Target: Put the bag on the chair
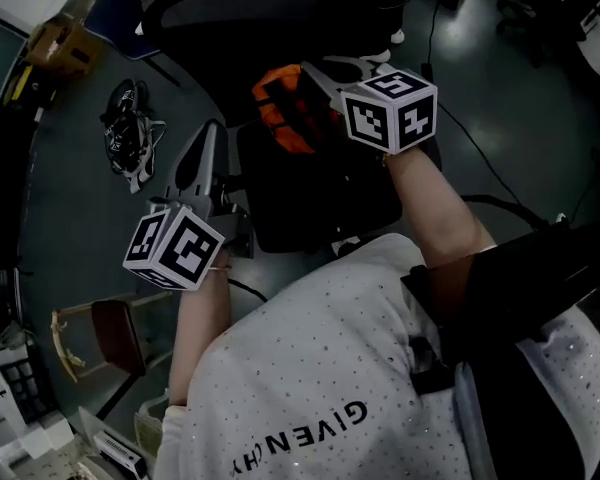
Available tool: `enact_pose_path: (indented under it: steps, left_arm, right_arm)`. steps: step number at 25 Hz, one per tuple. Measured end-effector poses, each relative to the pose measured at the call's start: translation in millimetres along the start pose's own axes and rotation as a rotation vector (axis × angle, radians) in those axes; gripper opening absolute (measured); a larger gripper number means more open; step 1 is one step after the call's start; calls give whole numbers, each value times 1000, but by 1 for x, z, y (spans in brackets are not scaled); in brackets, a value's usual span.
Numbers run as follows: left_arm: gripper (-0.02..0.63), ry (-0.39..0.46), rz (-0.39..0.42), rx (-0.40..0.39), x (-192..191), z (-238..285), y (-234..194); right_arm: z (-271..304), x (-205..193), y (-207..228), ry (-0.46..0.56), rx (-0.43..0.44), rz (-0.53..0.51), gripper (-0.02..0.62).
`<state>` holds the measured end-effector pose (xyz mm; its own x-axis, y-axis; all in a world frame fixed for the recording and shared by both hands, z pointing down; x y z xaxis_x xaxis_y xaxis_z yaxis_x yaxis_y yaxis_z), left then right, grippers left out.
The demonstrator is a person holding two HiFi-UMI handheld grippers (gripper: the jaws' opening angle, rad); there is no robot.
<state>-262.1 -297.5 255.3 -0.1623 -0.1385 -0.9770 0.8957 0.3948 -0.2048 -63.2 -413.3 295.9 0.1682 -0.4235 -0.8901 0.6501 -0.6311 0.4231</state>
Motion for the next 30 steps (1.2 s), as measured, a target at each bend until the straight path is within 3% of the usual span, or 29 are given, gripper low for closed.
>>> enact_pose_path:
  steps: [5,9,15,23,30]
  left_arm:
    - [0,12,36,-29,3,-45,29]
    - [0,9,59,-33,-1,-90,49]
    - [0,24,45,-43,-10,-153,84]
    - [0,18,47,-65,-33,-219,132]
    - [0,21,40,-94,-40,-236,168]
  right_arm:
    - [-47,-11,-50,-12,-8,-53,-2]
    - [-82,-28,-86,1,-1,-39,-2]
    - [-141,-65,-127,-14,-29,-49,-1]
    - [-215,-105,-166,-15,-71,-48,0]
    - [-260,-118,-176,-22,-88,-53,-2]
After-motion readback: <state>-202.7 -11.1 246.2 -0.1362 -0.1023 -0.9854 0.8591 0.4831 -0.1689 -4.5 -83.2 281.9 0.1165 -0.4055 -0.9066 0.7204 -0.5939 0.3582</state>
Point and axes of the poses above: the fingertips, and each gripper's own axes: z forward along the fingers, y to its right, x out of its top, the point moved 7 cm from there along -z, backward along the fingers, and after that the axes turned 10 degrees about z, right-handed, at the moved point
